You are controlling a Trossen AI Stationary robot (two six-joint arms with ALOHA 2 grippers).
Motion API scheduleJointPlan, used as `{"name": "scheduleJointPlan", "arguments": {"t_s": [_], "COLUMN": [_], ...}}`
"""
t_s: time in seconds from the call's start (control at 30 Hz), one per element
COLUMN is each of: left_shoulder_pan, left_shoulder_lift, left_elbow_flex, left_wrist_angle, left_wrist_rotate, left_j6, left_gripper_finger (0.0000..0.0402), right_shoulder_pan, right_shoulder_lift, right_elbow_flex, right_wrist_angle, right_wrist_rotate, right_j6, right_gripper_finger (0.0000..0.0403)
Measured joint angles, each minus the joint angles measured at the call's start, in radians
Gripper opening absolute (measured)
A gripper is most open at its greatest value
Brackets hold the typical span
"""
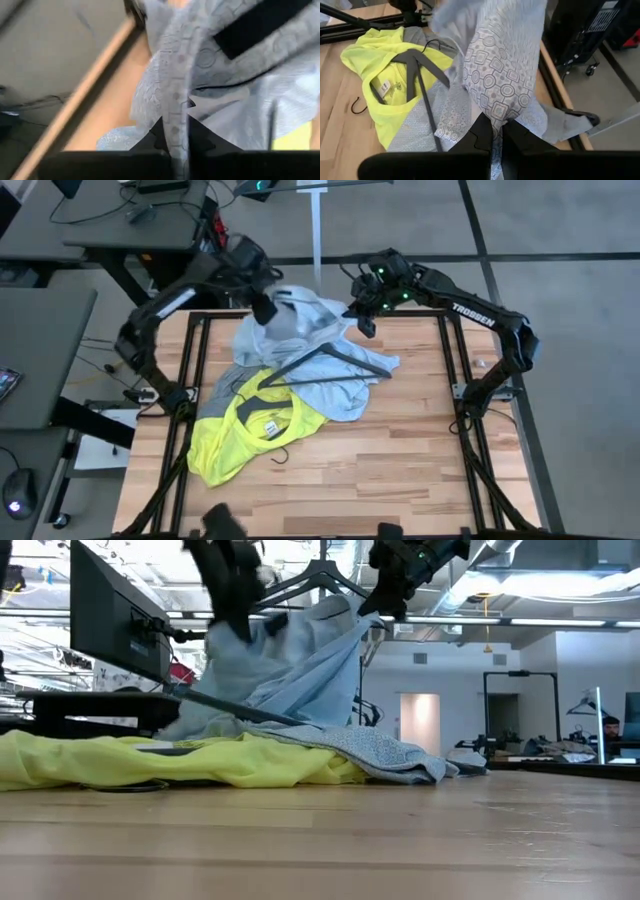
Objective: Hang clothes
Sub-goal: Hang the blue shirt on the black hanger
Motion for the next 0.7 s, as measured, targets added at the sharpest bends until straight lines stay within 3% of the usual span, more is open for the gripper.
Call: {"name": "scheduleJointPlan", "arguments": {"t_s": [0.13, 0.3, 0.43, 0.7], "left_shoulder_pan": [-0.054, -0.103, -0.124, -0.128], "left_shoulder_lift": [-0.028, -0.038, -0.031, -0.023], "left_elbow_flex": [0.119, 0.138, 0.138, 0.137], "left_wrist_angle": [-0.071, -0.094, -0.092, -0.094], "left_wrist_rotate": [-0.035, -0.090, -0.099, -0.115], "left_j6": [-0.075, -0.095, -0.096, -0.091], "left_gripper_finger": [0.0001, 0.0000, 0.0000, 0.0000], "right_shoulder_pan": [-0.013, -0.014, -0.030, -0.107], "right_shoulder_lift": [0.008, 0.066, 0.082, 0.025], "right_elbow_flex": [-0.019, -0.023, -0.020, 0.147], "right_wrist_angle": [0.010, -0.013, -0.047, -0.411], "right_wrist_rotate": [0.000, 0.001, 0.001, 0.005], "right_j6": [-0.002, 0.059, 0.063, 0.004], "right_gripper_finger": [0.0003, 0.0028, 0.0072, 0.0178]}}
